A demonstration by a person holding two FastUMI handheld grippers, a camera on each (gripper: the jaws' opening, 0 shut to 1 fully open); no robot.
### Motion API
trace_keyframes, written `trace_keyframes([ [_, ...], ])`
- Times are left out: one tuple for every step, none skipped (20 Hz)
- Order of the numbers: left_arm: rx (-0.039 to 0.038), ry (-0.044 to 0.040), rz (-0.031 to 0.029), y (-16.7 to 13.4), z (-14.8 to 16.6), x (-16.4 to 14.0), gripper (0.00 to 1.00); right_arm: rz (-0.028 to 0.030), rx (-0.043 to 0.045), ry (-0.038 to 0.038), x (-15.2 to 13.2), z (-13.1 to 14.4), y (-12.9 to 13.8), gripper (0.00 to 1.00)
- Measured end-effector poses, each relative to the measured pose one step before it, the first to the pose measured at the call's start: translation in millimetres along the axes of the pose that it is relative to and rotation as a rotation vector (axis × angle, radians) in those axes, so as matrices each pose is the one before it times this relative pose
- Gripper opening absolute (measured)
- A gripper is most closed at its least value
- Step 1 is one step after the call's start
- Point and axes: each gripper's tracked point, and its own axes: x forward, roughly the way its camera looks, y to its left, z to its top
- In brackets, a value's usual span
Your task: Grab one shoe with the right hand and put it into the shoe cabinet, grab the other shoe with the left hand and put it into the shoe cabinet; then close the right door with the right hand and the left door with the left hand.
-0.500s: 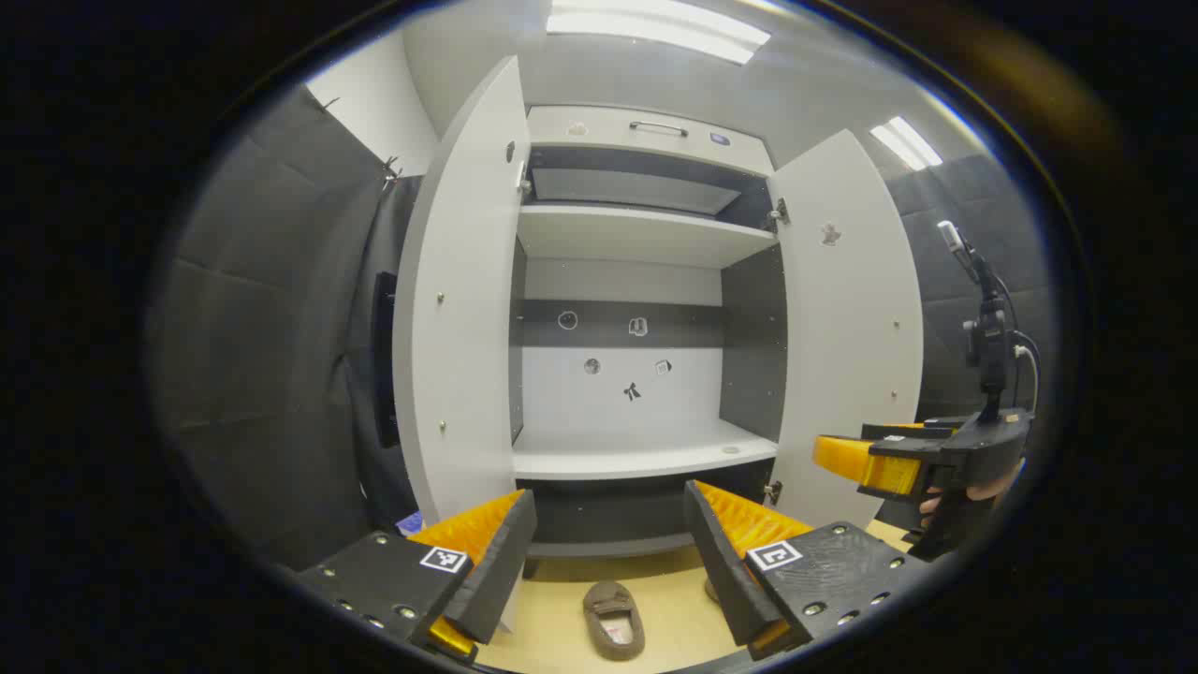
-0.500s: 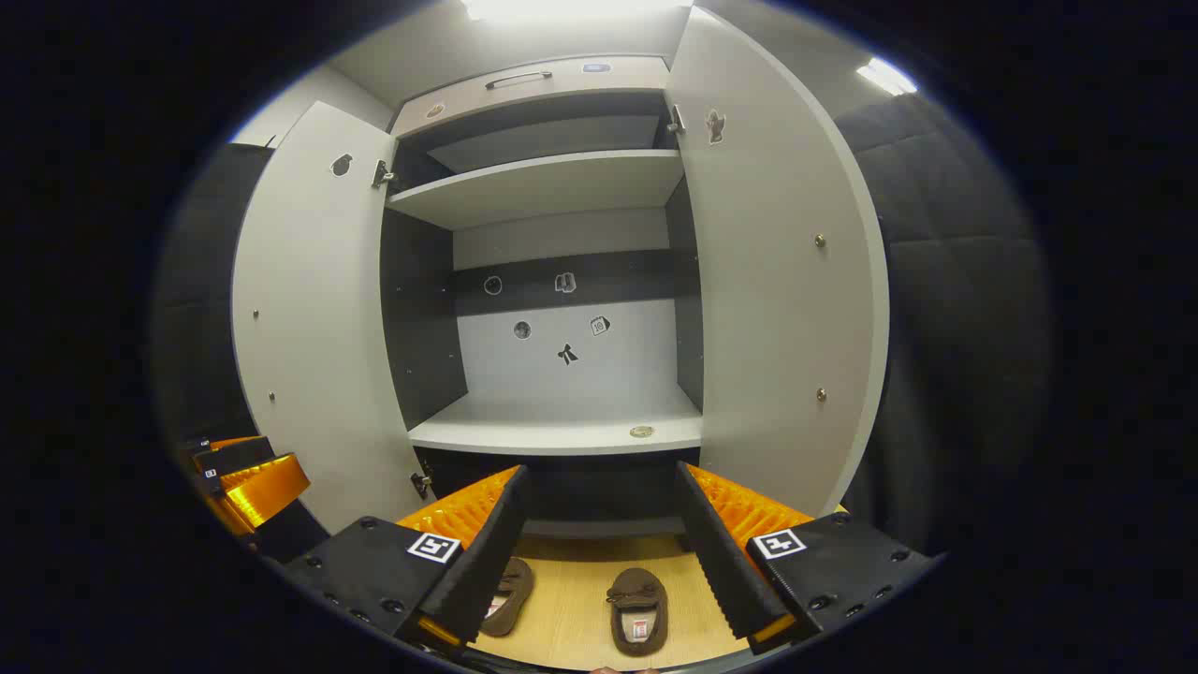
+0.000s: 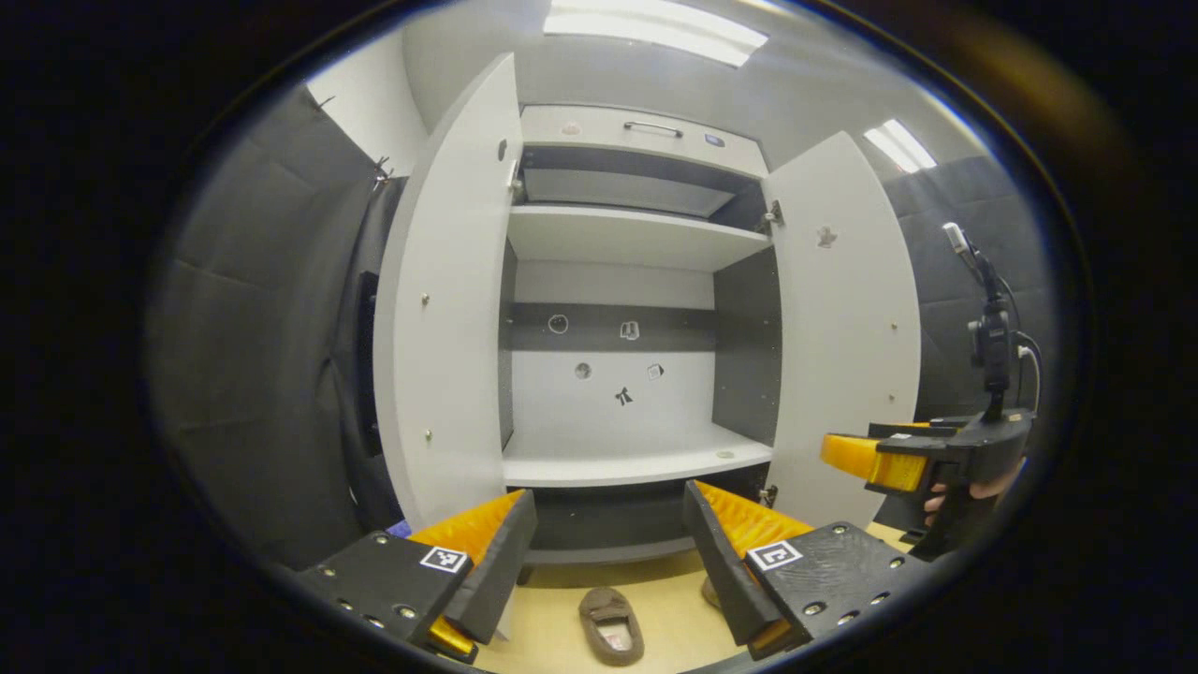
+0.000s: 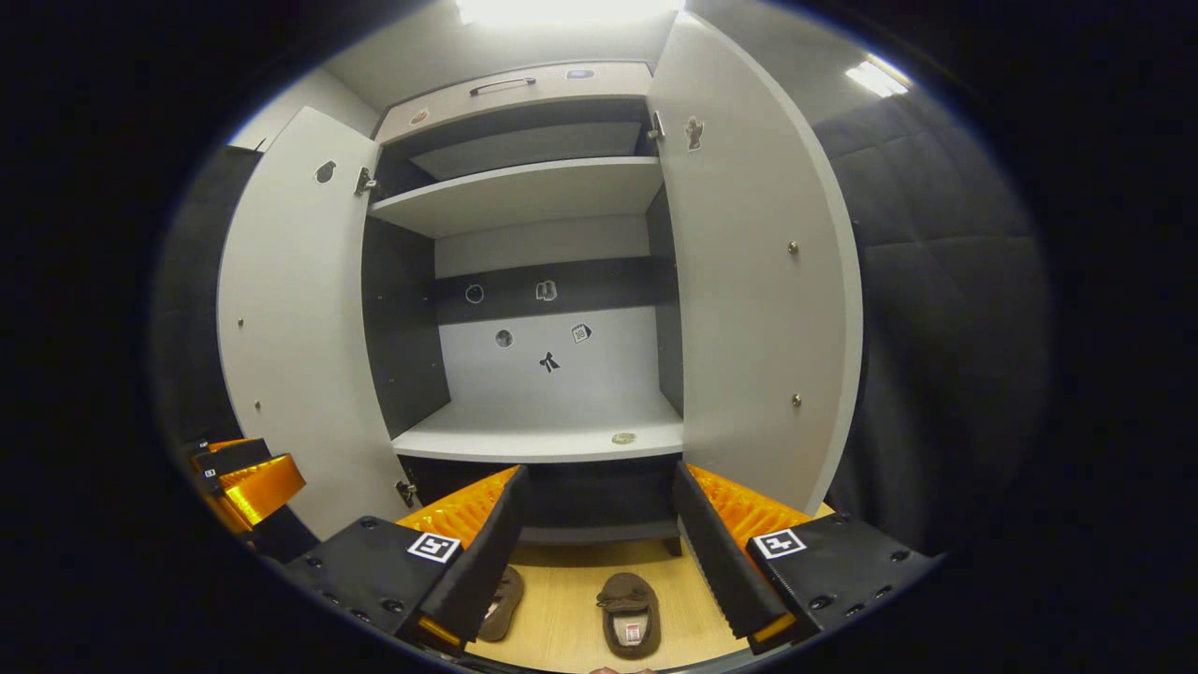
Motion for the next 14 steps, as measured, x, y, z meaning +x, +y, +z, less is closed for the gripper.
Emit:
trace_keyframes([
  [0.00441, 0.00062, -0.00949, -0.78, -1.04, 3.93, 0.99, -0.01037, 0.00052, -0.00302, -0.63, 0.0, -3.07, 0.97],
  [0.00463, 0.00104, -0.00829, -1.01, -0.64, 3.22, 0.99, -0.00851, 0.00258, 0.00162, -0.31, -1.6, -3.11, 0.97],
  [0.00286, 0.00163, -0.00725, -1.13, -2.02, 2.61, 0.99, -0.00743, 0.00185, 0.0056, -0.65, -2.66, -2.92, 0.97],
  [-0.00068, 0.00257, -0.00513, -0.78, -1.1, 2.51, 0.99, -0.00777, -0.00029, 0.00532, 0.09, -2.84, -3.34, 0.98],
  [-0.00463, 0.00272, -0.00437, -0.54, -2.05, 1.71, 0.99, -0.00851, -0.0006, 0.00509, -0.6, -2.52, -3.77, 0.97],
  [-0.0065, 0.00251, -0.00258, 0.3, -1.22, 1.76, 0.99, -0.00207, -0.00033, 0.00159, 0.18, -1.71, -1.69, 0.97],
  [-0.005, 0.00328, -0.00179, 0.92, -1.78, 2.34, 0.99, 0.00409, 0.0009, 0.00183, -0.18, -1.39, -0.37, 0.97],
  [-0.002, 0.0042, 0.00012, 1.69, -1.68, 2.31, 0.99, 0.00343, 0.00108, 0.00226, 0.71, -2.25, -0.34, 0.98],
  [0.00175, 0.0075, 0.00019, 1.58, -3.43, 1.04, 0.99, -0.00141, -0.00028, 0.00217, 0.79, -1.82, -0.84, 0.98],
  [0.00521, 0.00716, 0.00211, 2.24, -1.05, 0.98, 0.84, -0.00274, 0.00013, 0.00558, 1.78, -2.66, -0.74, 0.97],
  [0.00585, 0.00589, 0.00314, 2.84, -2.62, 1.01, 0.84, -0.00055, 0.00131, 0.00863, 1.5, -2.74, 0.14, 0.98],
  [0.00354, 0.00439, 0.00095, 1.94, -0.77, 0.71, 0.92, 0.0023, 0.00263, 0.01384, 1.95, -4.12, 0.82, 0.97],
  [0.00024, 0.00252, -0.00036, 1.59, -0.37, -0.09, 0.99, 0.00534, 0.00289, 0.0148, 2.42, -3.42, 1.33, 0.97],
  [-0.00166, 0.00214, -0.00073, 1.52, 0.02, 0.44, 0.99, 0.00248, 0.0021, 0.01302, 2.3, -4.27, 1.15, 0.98],
])
